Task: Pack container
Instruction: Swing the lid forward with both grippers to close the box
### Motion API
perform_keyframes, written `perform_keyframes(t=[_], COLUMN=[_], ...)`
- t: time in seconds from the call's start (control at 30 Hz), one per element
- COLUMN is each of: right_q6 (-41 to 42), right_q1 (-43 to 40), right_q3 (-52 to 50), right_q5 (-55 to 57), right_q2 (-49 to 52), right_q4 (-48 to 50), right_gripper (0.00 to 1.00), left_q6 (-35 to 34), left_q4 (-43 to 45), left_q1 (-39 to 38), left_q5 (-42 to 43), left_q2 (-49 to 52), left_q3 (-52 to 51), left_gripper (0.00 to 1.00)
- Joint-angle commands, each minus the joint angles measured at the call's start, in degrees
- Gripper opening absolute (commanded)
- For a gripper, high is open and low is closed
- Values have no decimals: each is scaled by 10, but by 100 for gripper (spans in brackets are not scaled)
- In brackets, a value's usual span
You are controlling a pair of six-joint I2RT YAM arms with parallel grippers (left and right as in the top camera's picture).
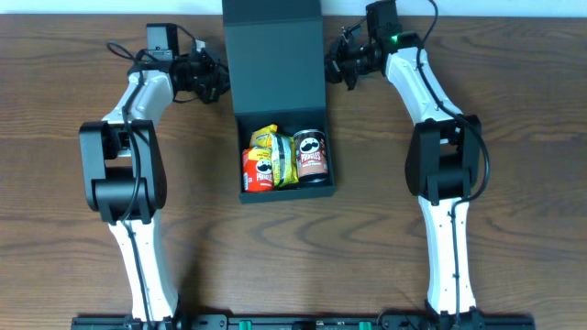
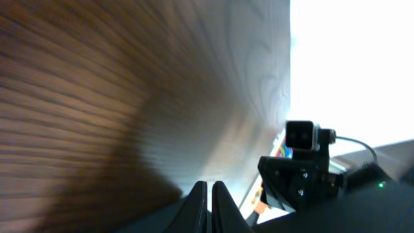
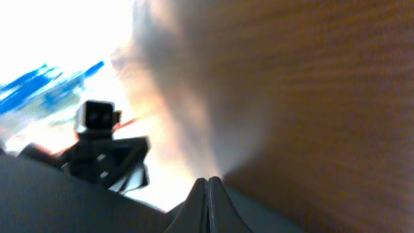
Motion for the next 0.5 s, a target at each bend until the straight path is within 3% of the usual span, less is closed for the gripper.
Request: perform_keyframes(t=[0.0, 0.2, 0.47], right_q6=[25, 26, 13], right_q1=[-2, -18, -37], right_q3=[3, 3, 3], right_q5=[-112, -179, -299], right_q2=[3, 3, 3], right_q4=[2, 1, 2], right_gripper=[2, 2, 1], left_q6=[0, 0, 0], left_q4=[10, 37, 89], left_q1=[-15, -13, -3], left_q5=[50, 90, 209], left_q2=[7, 7, 7], left_q3=[8, 8, 8], left_gripper=[6, 6, 6])
